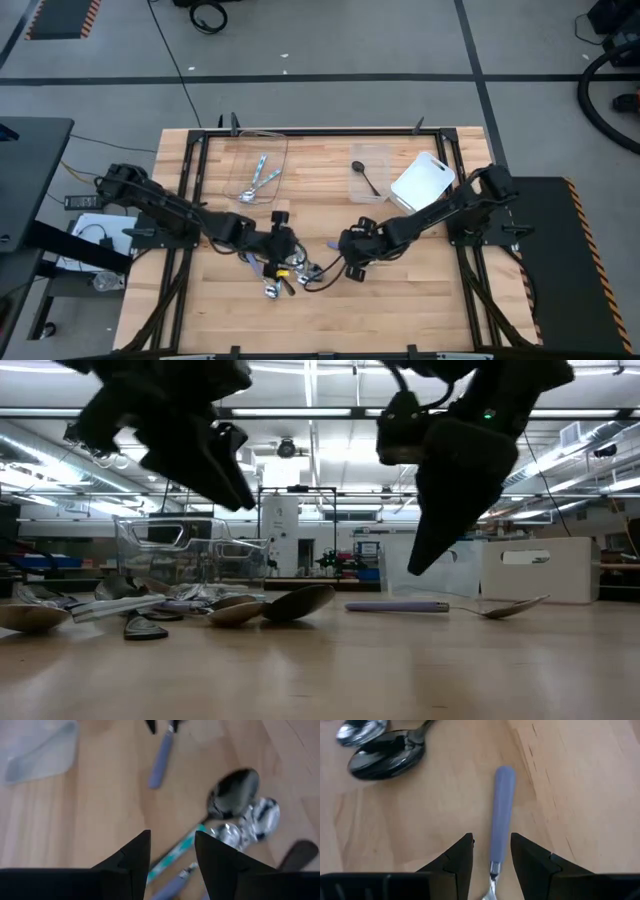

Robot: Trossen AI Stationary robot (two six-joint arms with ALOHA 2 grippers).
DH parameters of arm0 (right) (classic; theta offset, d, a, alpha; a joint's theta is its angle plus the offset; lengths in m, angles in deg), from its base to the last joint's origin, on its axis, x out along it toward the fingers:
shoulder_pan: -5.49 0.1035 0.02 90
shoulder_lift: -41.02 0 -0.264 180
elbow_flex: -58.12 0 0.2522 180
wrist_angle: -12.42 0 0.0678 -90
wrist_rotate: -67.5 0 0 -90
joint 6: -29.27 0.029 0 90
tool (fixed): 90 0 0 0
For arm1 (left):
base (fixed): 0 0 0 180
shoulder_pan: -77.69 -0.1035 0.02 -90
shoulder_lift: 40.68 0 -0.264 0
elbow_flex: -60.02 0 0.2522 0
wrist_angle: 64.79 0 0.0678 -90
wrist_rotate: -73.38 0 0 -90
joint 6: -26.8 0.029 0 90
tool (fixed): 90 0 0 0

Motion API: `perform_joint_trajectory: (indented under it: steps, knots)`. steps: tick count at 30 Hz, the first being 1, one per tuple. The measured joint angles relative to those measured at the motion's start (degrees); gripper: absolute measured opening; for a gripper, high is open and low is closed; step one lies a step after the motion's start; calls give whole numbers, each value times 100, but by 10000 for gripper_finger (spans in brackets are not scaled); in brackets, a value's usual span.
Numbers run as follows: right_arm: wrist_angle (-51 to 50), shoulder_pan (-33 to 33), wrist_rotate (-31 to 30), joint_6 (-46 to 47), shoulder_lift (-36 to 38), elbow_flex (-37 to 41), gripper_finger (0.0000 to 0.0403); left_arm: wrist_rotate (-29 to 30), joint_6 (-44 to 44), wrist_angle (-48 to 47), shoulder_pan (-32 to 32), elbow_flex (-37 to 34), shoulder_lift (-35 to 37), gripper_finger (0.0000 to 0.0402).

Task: Sort silverware by color (type)
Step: Put the purple spoon into the white bin

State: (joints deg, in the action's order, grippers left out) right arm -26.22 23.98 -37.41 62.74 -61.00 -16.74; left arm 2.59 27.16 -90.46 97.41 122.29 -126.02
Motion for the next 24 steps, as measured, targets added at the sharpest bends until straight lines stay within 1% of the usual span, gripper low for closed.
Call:
perform_joint_trajectory:
  steps: [7, 10, 13, 15, 18, 24]
  knots:
    - [-914, -8, 61, 104, -446, -587, 165, 8, -355, 1029, 374, -571, 0, 162]
    - [-1272, -58, 229, 290, -578, -689, 177, 33, -430, 1553, 561, -749, 0, 162]
    - [-1292, -104, 445, 389, -611, -698, 187, 78, -468, 1988, 687, -916, 0, 162]
    - [-1249, -122, 587, 390, -637, -702, 188, 115, -510, 2108, 736, -950, 2, 162]
    - [-1206, -171, 761, 390, -731, -702, 182, 126, -574, 2105, 783, -952, 4, 162]
    - [-1144, -263, 1049, 317, -905, -725, 147, 123, -684, 2090, 784, -953, 4, 162]
